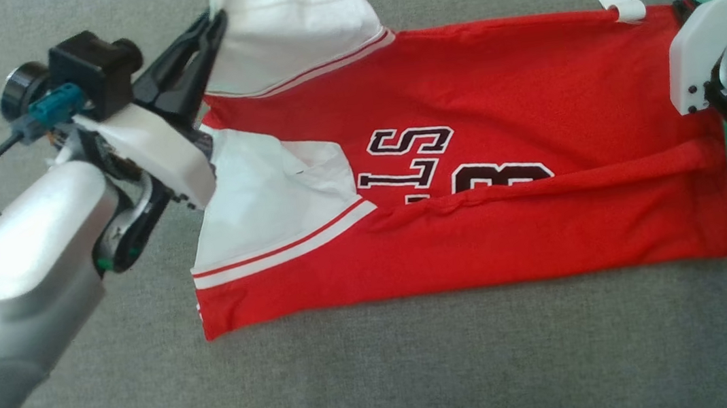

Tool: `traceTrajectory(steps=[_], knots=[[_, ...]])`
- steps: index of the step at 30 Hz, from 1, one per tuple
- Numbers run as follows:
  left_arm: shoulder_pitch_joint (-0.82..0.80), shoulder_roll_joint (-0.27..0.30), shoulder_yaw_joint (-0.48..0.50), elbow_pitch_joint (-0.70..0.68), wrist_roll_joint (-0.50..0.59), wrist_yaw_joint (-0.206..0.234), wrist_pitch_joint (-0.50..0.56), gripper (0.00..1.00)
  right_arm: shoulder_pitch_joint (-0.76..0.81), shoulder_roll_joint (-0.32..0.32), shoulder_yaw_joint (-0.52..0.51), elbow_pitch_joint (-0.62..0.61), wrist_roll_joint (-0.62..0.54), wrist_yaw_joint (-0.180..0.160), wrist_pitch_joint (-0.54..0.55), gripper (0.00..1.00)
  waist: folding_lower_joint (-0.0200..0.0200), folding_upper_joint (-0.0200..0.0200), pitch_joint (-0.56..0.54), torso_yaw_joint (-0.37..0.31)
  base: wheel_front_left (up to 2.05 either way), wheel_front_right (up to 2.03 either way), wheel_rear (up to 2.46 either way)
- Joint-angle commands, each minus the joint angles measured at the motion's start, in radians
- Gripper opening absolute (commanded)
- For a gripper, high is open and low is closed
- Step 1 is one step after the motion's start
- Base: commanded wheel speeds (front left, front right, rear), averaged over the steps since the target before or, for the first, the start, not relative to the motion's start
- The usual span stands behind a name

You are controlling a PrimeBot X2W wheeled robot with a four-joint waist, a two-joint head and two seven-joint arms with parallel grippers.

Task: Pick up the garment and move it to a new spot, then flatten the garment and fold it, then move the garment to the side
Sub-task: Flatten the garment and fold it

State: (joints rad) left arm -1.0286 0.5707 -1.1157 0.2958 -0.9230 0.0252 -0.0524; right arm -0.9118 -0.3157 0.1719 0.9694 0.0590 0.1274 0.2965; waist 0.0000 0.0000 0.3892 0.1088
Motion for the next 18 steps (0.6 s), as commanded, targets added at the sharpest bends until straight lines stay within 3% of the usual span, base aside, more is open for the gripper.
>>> traceTrajectory(steps=[1,11,18], knots=[[-0.044,0.048,0.046,-0.006,0.004,0.007,0.001,0.00,-0.008,-0.009,0.018,-0.012,0.011,0.003,-0.011,0.00,0.0000,0.0000,-0.007,-0.004,0.00,0.00,0.00],[-0.124,0.051,0.074,0.126,0.024,0.006,-0.022,0.00,-0.101,0.014,0.045,-0.066,0.151,0.003,-0.169,0.00,0.0000,0.0000,-0.014,-0.035,0.00,0.00,0.00],[-0.259,0.003,0.086,0.297,0.092,-0.006,-0.094,0.00,-0.175,0.041,0.043,-0.072,0.190,0.003,-0.265,0.00,0.0000,0.0000,0.012,-0.059,0.00,0.00,0.00]])
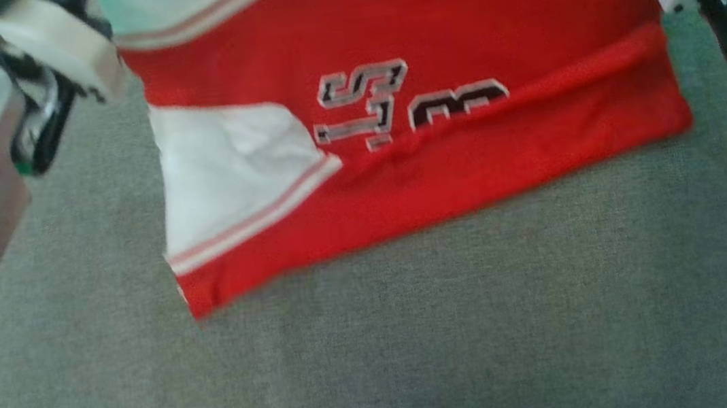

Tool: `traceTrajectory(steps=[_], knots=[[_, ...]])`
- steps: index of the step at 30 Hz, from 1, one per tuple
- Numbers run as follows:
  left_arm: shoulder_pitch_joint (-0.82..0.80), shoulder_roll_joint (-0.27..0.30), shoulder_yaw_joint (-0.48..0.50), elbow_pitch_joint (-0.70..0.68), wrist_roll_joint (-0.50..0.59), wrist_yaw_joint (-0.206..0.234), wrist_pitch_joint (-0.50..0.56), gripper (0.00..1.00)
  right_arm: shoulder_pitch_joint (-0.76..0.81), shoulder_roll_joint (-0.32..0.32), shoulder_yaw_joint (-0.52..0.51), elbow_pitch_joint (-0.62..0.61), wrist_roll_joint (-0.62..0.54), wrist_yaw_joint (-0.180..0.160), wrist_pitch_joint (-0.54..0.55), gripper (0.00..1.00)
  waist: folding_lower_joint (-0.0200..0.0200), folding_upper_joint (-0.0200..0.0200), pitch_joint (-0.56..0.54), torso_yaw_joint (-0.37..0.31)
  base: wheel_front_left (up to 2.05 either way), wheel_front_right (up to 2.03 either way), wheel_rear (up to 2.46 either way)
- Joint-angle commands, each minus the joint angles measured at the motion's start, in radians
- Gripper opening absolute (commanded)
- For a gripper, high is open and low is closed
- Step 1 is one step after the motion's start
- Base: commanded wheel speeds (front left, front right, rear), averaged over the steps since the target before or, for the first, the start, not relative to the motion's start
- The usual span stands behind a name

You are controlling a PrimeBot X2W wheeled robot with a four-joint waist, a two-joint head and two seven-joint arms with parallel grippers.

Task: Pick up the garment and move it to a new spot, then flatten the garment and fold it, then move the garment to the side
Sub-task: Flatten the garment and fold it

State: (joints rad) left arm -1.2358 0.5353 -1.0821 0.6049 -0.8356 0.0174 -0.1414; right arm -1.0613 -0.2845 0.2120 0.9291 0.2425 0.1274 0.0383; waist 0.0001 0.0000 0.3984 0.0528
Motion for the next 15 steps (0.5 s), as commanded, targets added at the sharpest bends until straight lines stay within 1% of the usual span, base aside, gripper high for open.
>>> traceTrajectory(steps=[1,4,8,11,15], knots=[[-0.069,0.030,0.053,0.015,0.015,0.000,-0.020,0.00,-0.033,0.015,0.003,-0.028,0.008,0.003,-0.019,0.00,-0.0001,0.0000,0.006,-0.006,0.00,0.00,0.00],[-0.098,0.000,0.052,0.090,0.027,-0.016,-0.053,0.00,-0.047,0.027,0.010,-0.010,0.014,0.003,-0.050,0.00,-0.0001,0.0000,0.007,-0.011,0.00,0.00,0.00],[-0.091,-0.027,0.038,0.154,0.028,-0.055,-0.069,0.00,-0.040,0.028,0.024,0.019,0.037,0.003,-0.076,0.00,-0.0001,0.0000,-0.003,-0.006,0.00,0.00,0.00],[-0.062,-0.034,0.034,0.169,0.018,-0.078,-0.083,0.00,-0.018,0.016,0.043,0.036,0.070,0.003,-0.080,0.00,-0.0001,0.0000,-0.020,0.006,0.00,0.00,0.00],[-0.009,-0.022,0.015,0.155,0.013,-0.102,-0.092,0.00,0.029,-0.015,0.090,0.036,0.135,0.003,-0.065,0.00,-0.0001,0.0000,-0.049,0.028,0.00,0.00,0.00]])
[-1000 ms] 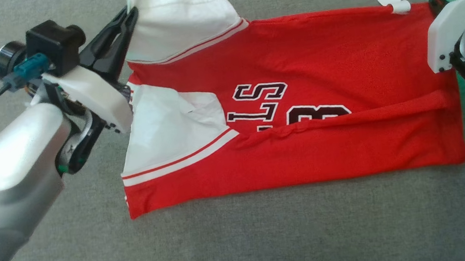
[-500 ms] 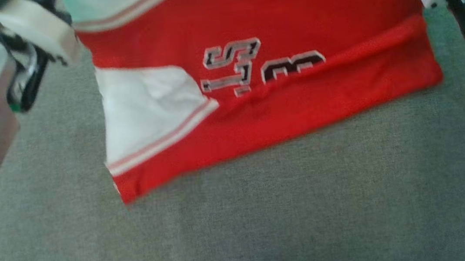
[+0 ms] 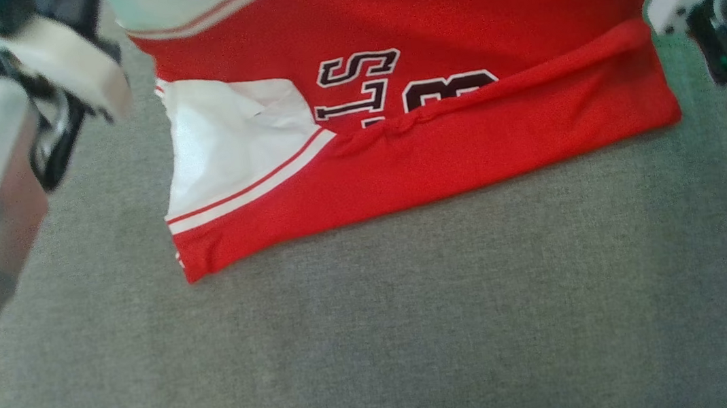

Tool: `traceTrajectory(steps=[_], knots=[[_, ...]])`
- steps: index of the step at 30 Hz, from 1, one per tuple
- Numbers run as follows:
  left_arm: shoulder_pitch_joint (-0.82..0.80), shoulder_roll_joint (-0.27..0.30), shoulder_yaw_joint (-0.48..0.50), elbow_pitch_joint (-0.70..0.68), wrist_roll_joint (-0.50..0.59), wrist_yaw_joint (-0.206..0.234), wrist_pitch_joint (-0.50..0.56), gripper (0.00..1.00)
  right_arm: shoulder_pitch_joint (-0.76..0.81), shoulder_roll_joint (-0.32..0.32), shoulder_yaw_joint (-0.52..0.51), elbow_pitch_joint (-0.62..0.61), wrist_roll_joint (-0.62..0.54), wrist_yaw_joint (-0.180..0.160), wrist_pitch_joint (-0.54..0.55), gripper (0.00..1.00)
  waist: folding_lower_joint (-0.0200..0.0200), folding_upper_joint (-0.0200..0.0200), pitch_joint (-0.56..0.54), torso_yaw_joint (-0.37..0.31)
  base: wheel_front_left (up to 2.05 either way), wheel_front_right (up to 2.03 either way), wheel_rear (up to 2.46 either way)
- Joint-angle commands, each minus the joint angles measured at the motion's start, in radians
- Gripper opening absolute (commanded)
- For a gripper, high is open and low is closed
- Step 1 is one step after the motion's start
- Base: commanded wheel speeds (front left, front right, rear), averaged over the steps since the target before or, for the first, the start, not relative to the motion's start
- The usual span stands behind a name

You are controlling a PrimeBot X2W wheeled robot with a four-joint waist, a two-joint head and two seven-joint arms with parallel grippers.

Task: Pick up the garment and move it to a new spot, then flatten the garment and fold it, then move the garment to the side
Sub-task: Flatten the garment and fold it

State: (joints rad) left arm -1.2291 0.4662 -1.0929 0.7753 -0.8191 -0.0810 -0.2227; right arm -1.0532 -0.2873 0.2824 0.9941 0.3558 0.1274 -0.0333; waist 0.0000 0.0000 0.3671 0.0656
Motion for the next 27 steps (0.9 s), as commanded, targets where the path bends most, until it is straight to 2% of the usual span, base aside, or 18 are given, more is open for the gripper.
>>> traceTrajectory(steps=[1,10,17,27], knots=[[-0.001,0.052,0.019,-0.025,-0.006,-0.010,-0.008,0.00,0.036,-0.023,0.035,-0.033,0.039,0.003,0.013,0.00,0.0000,0.0000,-0.026,0.021,0.00,0.00,0.00],[0.143,0.107,-0.037,-0.163,-0.060,-0.034,0.066,0.00,0.173,-0.130,0.160,-0.077,0.183,0.003,0.105,0.00,0.0000,0.0000,-0.098,0.050,0.00,0.00,0.00],[0.258,0.180,-0.097,-0.317,-0.122,-0.038,0.217,0.00,0.267,-0.234,0.301,-0.163,0.286,0.003,0.212,0.00,0.0000,0.0000,-0.142,0.048,0.00,0.00,0.00],[0.337,0.270,-0.134,-0.486,-0.176,0.005,0.380,0.00,0.305,-0.348,0.451,-0.275,0.390,0.003,0.328,0.00,0.0000,0.0000,-0.174,0.035,0.00,0.00,0.00]])
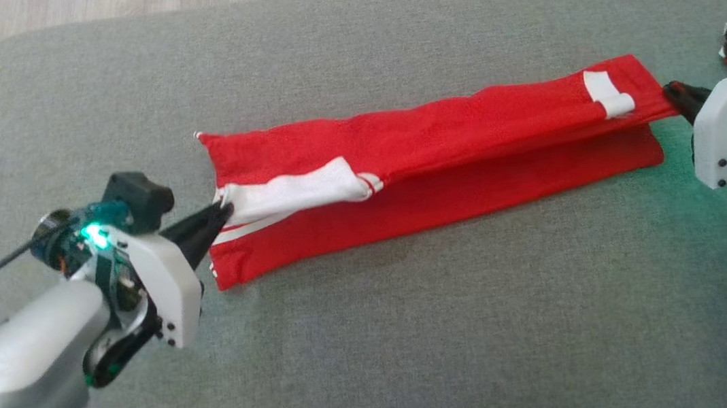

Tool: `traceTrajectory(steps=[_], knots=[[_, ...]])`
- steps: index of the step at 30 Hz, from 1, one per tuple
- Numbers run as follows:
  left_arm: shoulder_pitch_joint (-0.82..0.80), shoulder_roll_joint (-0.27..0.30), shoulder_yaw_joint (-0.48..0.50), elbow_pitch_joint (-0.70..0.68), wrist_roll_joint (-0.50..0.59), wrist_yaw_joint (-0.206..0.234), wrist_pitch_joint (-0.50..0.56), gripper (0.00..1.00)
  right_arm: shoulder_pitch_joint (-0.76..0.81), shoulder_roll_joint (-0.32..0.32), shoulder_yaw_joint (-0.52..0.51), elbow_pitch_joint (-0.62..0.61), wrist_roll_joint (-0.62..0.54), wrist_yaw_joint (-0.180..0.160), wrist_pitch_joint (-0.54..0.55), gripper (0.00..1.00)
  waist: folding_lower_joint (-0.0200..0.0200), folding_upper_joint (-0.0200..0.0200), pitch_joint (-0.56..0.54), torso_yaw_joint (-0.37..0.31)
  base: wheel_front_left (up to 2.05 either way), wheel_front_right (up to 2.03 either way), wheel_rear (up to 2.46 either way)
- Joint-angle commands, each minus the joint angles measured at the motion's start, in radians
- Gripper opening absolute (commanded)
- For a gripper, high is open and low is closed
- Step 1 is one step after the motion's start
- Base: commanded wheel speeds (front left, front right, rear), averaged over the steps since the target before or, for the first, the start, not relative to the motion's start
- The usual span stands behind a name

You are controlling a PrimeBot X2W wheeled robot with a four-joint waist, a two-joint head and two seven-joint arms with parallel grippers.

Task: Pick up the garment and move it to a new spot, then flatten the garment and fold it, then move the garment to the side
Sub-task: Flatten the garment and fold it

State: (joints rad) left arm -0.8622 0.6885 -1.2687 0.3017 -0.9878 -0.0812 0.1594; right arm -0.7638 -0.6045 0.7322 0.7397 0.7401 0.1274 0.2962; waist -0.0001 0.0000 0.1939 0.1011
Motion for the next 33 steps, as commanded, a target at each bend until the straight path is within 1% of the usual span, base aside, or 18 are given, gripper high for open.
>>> traceTrajectory(steps=[1,4,9,16,17,18,19,20,24,27,30,33], knots=[[-0.025,0.052,0.040,-0.022,-0.007,0.010,0.005,0.00,0.017,-0.036,0.013,-0.029,0.014,0.003,0.007,0.00,0.0001,0.0000,-0.002,-0.002,0.00,0.00,0.00],[-0.016,0.055,0.033,-0.039,0.004,0.024,0.017,0.00,0.018,-0.051,0.049,-0.050,0.028,0.003,0.025,0.00,0.0001,0.0000,-0.001,-0.005,0.00,0.00,0.00],[-0.011,0.039,0.026,-0.033,0.025,0.039,0.019,0.00,0.013,-0.061,0.093,-0.061,0.042,0.003,0.037,0.00,0.0001,0.0000,0.008,-0.005,0.00,0.00,0.00],[0.002,0.004,0.018,0.008,0.027,0.024,0.025,0.00,0.003,-0.066,0.155,-0.057,0.051,0.003,0.062,0.00,0.0001,0.0000,0.017,-0.007,0.00,0.00,0.00],[0.003,0.000,0.017,0.013,0.026,0.022,0.024,0.00,0.000,-0.067,0.158,-0.052,0.048,0.003,0.053,0.31,0.0001,0.0000,0.017,-0.008,0.00,0.00,0.00],[0.006,-0.004,0.017,0.018,0.023,0.021,0.024,0.07,-0.002,-0.066,0.157,-0.044,0.050,0.003,0.046,1.00,0.0001,0.0000,0.016,-0.008,0.00,0.00,0.00],[0.008,-0.008,0.018,0.023,0.020,0.021,0.021,0.50,-0.003,-0.061,0.157,-0.035,0.056,0.003,0.047,1.00,0.0001,0.0000,0.014,-0.009,0.00,0.00,0.00],[0.010,-0.011,0.019,0.027,0.019,0.024,0.017,1.00,-0.004,-0.058,0.160,-0.029,0.058,0.003,0.047,1.00,0.0001,0.0000,0.011,-0.010,0.00,0.00,0.00],[0.015,-0.015,0.025,0.037,0.015,0.029,0.003,1.00,-0.008,-0.051,0.160,-0.018,0.076,0.003,0.045,1.00,0.0001,0.0000,-0.005,-0.014,0.00,0.00,0.00],[0.014,-0.013,0.049,0.040,0.009,0.050,-0.034,1.00,-0.020,-0.047,0.139,-0.010,0.099,0.003,0.025,1.00,0.0001,0.0000,-0.025,-0.019,0.00,0.00,0.00],[0.009,-0.012,0.095,0.037,0.002,0.088,-0.102,1.00,-0.041,-0.042,0.097,-0.006,0.123,0.003,-0.026,1.00,0.0001,0.0000,-0.044,-0.023,0.00,0.00,0.00],[0.009,-0.022,0.162,0.029,-0.010,0.143,-0.210,1.00,-0.056,-0.021,0.048,-0.011,0.142,0.003,-0.105,1.00,0.0001,0.0000,-0.061,-0.027,0.00,0.00,0.00]])
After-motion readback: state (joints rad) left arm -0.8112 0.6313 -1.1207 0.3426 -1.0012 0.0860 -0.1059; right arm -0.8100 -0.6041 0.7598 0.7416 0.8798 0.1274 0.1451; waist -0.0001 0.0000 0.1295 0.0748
